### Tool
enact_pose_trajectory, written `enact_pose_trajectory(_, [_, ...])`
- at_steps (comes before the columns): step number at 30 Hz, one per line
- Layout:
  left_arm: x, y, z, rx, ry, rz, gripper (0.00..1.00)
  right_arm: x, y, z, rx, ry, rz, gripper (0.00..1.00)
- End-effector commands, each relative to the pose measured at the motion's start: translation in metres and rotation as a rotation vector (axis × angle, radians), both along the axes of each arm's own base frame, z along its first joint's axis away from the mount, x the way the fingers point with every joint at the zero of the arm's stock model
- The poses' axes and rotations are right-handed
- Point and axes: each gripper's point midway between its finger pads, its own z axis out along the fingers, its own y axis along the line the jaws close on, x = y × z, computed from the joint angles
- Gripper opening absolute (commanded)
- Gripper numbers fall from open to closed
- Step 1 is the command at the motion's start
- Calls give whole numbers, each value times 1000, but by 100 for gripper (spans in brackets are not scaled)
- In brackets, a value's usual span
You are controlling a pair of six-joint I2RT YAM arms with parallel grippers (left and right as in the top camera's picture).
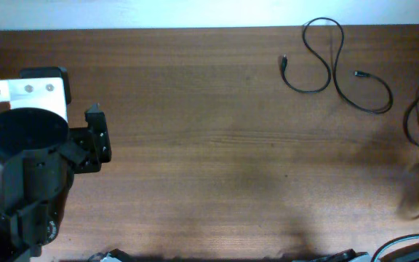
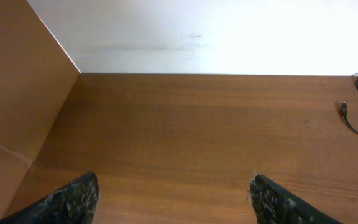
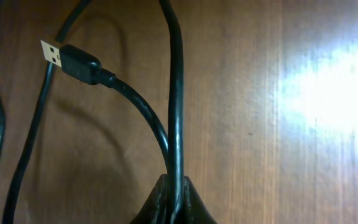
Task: Untangle cables
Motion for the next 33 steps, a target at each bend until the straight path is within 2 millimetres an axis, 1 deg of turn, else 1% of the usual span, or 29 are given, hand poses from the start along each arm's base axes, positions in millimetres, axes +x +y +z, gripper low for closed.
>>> enact_pose_trajectory(1, [-2, 4, 2, 14, -8, 9, 79, 33, 5, 6, -38, -33, 128, 4])
enact_pose_trajectory(2, [-1, 4, 1, 16, -5, 9, 79, 43, 8, 6, -52, -26, 154, 4])
enact_pose_trajectory(4, [0, 3, 1, 15, -2, 6, 79, 52, 13, 2, -60, 16, 172, 4])
enact_pose_trajectory(7, [0, 3, 1, 15, -2, 6, 79, 56, 16, -6, -50, 53, 197, 4])
enact_pose_trajectory(9, [0, 3, 1, 16, -2, 6, 79, 44, 10, -5, -66, 85, 155, 4])
enact_pose_trajectory(12, [0, 3, 1, 16, -2, 6, 79, 20, -1, -4, -57, 77, 88, 4])
enact_pose_trajectory(13, [0, 3, 1, 16, -2, 6, 79, 15, -3, -4, -49, 65, 75, 4])
enact_pose_trajectory(15, [0, 3, 1, 18, -3, 10, 79, -3, -8, -5, -36, 57, 28, 4])
enact_pose_trajectory(17, [0, 3, 1, 18, -4, 10, 79, -9, -11, -5, -33, 49, 13, 4])
enact_pose_trajectory(21, [0, 3, 1, 18, -3, 9, 79, -9, -11, -6, -33, 52, 11, 4])
enact_pose_trajectory(22, [0, 3, 1, 18, -3, 9, 79, -10, -10, -6, -32, 52, 11, 18])
enact_pose_trajectory(24, [0, 3, 1, 18, -3, 9, 77, -5, -9, -6, -26, 33, 25, 99])
enact_pose_trajectory(26, [0, 3, 1, 18, -3, 9, 77, -1, -8, -6, -20, 14, 42, 99])
enact_pose_trajectory(27, [0, 3, 1, 18, -3, 9, 77, 5, -6, -5, -17, -12, 73, 99])
enact_pose_trajectory(28, [0, 3, 1, 18, -3, 9, 77, 18, -4, 1, -15, -71, 115, 97])
enact_pose_trajectory(29, [0, 3, 1, 18, -2, 9, 78, 38, -3, 22, -45, -155, 191, 96])
enact_pose_trajectory(30, [0, 2, 1, 16, -2, 6, 77, 50, -3, 41, -85, -181, 231, 96])
enact_pose_trajectory(31, [1, 2, 0, 17, 2, 5, 78, 64, 0, 68, -149, -194, 284, 96])
enact_pose_trajectory(32, [3, 0, -1, 17, 8, 1, 78, 84, 9, 94, -207, -214, 361, 96])
enact_pose_trajectory(33, [5, -3, -3, 14, 16, -8, 78, 103, 21, 111, -245, -226, 439, 96])
